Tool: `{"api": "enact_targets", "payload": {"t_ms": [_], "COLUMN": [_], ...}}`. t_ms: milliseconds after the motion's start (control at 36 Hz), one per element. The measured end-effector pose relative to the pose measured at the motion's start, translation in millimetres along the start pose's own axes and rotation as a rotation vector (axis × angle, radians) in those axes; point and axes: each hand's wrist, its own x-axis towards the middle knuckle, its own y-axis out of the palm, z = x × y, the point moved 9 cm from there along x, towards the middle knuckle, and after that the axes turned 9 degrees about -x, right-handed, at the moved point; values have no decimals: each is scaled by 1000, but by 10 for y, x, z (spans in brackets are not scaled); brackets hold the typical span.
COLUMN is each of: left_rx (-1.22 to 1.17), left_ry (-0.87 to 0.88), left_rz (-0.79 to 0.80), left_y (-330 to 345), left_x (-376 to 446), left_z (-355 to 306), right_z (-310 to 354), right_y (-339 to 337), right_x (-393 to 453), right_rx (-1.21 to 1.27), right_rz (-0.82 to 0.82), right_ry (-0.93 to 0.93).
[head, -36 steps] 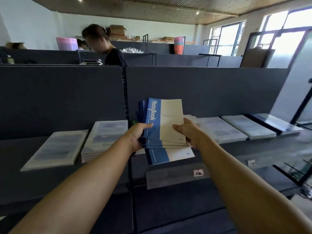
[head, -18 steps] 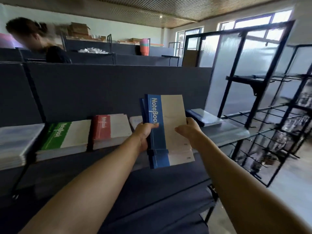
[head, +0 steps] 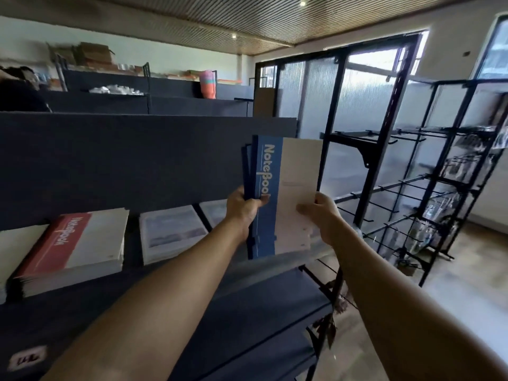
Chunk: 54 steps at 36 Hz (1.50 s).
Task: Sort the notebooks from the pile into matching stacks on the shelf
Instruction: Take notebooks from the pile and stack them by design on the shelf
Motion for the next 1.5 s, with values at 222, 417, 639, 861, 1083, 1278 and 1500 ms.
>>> {"api": "enact_targets", "payload": {"t_ms": [222,417,639,861,1083,1278,1500], "left_rx": [1,1,23,330,436,576,672], "left_ry": [25,47,58,-44,-97,-196,-210], "left_rz": [40,-36,-161,-312,-361,-395,-346], "left_y": [547,885,1103,955,1005,808,680], "left_x": [437,603,627,540,945,1285,1601], "left_z": [149,338,671,1208,1004,1155,1268], "right_z": [-168,-365,-781,-1160,-972,-955,-862], "right_y": [-290,-462,-463,-246,-252,-127,30], "right_x": [661,1101,1483,1403,1786,2045,2193], "right_rx": [8,38,56,-380,-212,-433,-664], "right_rz": [0,74,258,407,368,304,245], "right_ry": [13,-15,17,-114,5,48,-86]}}
